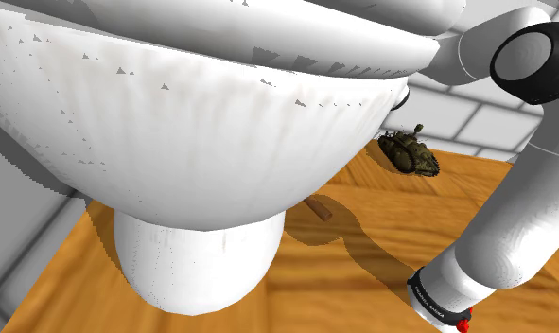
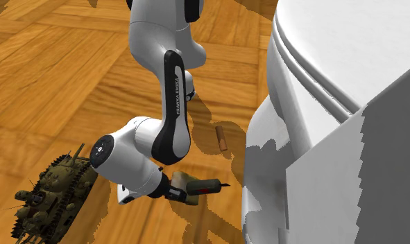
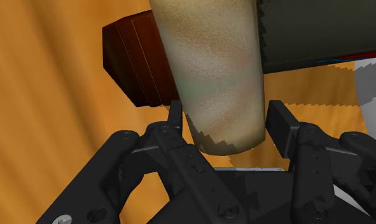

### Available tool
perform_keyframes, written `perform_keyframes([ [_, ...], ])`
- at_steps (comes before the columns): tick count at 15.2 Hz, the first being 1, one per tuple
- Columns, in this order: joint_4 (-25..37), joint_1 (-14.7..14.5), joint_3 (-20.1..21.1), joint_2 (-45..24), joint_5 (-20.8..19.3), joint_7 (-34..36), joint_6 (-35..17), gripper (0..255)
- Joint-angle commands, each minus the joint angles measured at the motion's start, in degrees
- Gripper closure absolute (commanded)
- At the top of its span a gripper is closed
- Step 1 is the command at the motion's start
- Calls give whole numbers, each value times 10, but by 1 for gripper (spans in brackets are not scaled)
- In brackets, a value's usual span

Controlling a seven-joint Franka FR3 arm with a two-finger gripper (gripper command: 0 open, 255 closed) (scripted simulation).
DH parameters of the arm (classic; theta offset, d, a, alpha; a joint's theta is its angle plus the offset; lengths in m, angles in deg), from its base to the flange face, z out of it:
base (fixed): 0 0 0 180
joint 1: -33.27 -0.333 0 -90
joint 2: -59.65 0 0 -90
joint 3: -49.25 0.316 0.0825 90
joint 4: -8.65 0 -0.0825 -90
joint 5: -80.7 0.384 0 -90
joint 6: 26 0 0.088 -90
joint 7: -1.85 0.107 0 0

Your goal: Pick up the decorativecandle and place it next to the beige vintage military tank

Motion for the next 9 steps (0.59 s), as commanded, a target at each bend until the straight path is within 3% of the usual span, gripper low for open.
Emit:
perform_keyframes([
  [1, 0, 0, 0, -1, 0, 0, 0, 255],
  [9, 19, -3, -7, 34, -33, 35, 45, 255],
])
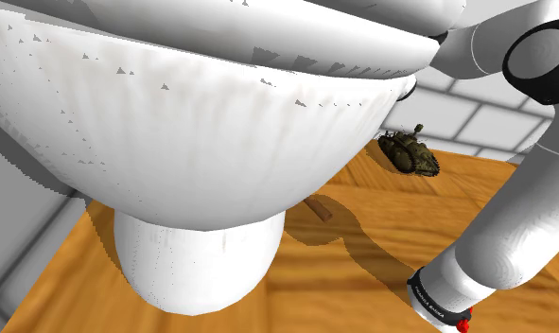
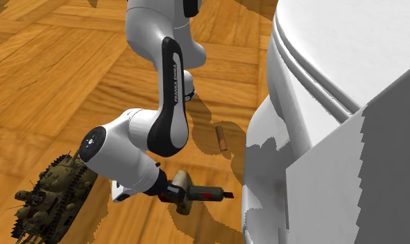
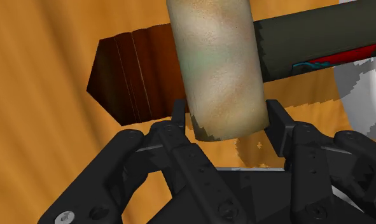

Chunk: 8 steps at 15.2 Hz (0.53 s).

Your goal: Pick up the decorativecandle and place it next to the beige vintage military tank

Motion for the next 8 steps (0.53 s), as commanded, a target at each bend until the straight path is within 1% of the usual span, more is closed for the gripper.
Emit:
perform_keyframes([
  [1, 6, 0, -2, 9, -8, 9, 13, 255],
  [8, 31, -1, -5, 33, -31, 36, 55, 255],
])
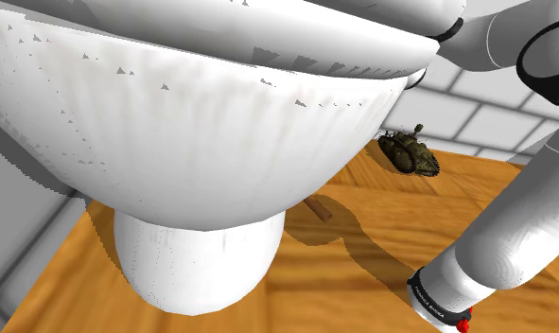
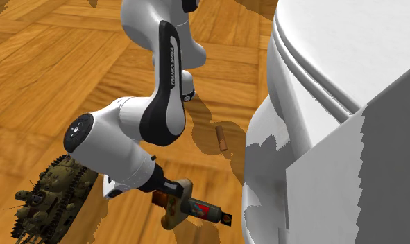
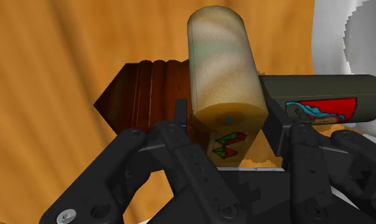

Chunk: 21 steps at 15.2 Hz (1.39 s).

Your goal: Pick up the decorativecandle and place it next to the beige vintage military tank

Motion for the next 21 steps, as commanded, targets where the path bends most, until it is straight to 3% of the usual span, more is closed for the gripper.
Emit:
perform_keyframes([
  [1, 9, 0, -1, 7, -6, 8, 13, 255],
  [21, 119, 1, -5, 42, -43, 68, 145, 255],
])
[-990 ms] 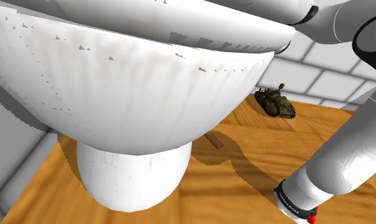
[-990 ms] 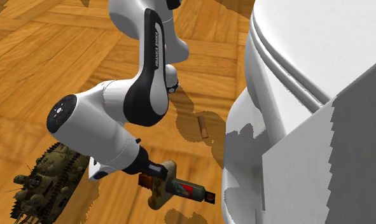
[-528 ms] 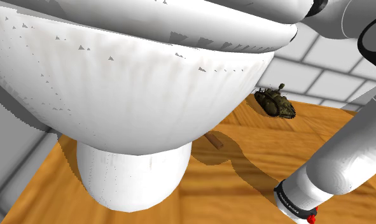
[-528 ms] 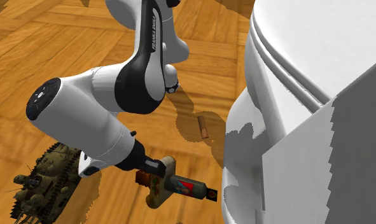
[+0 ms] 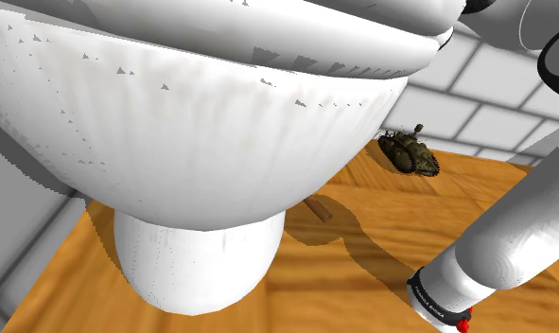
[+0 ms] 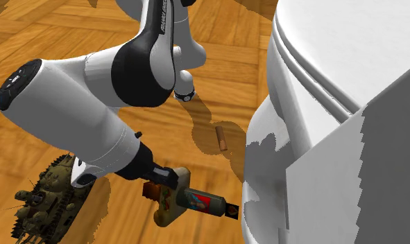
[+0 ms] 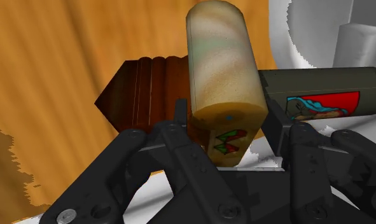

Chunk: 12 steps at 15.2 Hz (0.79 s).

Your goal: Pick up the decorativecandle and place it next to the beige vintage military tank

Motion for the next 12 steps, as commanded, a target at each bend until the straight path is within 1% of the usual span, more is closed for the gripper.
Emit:
perform_keyframes([
  [1, 16, 0, 0, 1, -2, 6, 14, 255],
  [12, 103, 3, -3, -4, -6, 31, 94, 255],
])
